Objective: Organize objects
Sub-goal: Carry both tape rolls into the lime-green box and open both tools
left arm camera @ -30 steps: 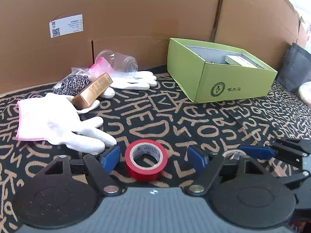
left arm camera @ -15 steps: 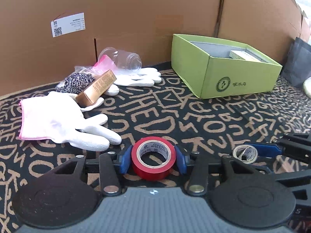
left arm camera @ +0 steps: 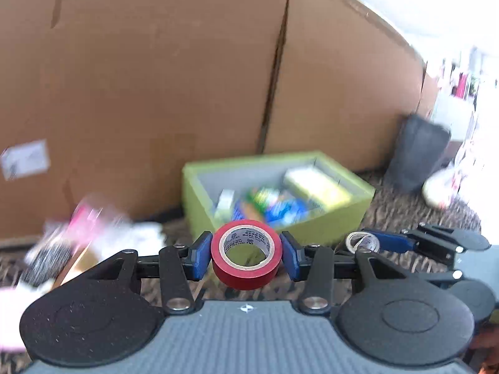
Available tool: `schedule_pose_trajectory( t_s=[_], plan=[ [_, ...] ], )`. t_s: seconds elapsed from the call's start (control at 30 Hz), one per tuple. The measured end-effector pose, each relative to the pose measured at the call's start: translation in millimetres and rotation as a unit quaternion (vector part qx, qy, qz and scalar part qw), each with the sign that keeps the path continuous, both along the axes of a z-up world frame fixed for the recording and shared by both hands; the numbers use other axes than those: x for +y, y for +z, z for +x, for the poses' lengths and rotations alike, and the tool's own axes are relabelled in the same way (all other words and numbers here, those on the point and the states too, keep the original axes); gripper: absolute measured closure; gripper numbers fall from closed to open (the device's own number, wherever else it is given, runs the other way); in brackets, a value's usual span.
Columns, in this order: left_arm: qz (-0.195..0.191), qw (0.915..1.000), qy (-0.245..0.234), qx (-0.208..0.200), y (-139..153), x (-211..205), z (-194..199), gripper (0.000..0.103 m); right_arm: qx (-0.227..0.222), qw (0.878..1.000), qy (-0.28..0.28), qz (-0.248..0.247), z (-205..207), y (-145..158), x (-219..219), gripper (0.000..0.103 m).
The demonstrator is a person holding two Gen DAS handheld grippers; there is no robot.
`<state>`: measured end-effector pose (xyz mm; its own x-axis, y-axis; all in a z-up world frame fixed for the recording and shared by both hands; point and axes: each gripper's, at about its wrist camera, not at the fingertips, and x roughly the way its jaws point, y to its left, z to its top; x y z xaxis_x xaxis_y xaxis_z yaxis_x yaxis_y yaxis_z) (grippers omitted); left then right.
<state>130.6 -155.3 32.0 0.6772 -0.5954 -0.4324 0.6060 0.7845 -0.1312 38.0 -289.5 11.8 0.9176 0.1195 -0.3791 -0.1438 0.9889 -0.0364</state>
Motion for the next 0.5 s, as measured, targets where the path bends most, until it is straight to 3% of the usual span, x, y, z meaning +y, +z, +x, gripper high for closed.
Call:
schedule_pose_trajectory(
  t_s=[0.17,0.33,0.5],
  plan=[
    [-0.004,1.0000,0.004,-0.004,15.2,-51.1,40.1,0.054,-0.026,0.999,-0.040,-0.015,45.6,13.8,-27.9,0.060],
    [0.019,0.9994,0.015,0.025,-0.1,-94.0,80.8,0.054,-0.010,0.998,-0.067,-0.017,98.7,-0.3,-48.3,0.060],
    [0.025,0.9991,0.028,0.020,-9.0,-115.0,104.7,0.054,0.004,0.998,-0.068,-0.012,137.0,-16.1,-59.2,0.058]
  ],
)
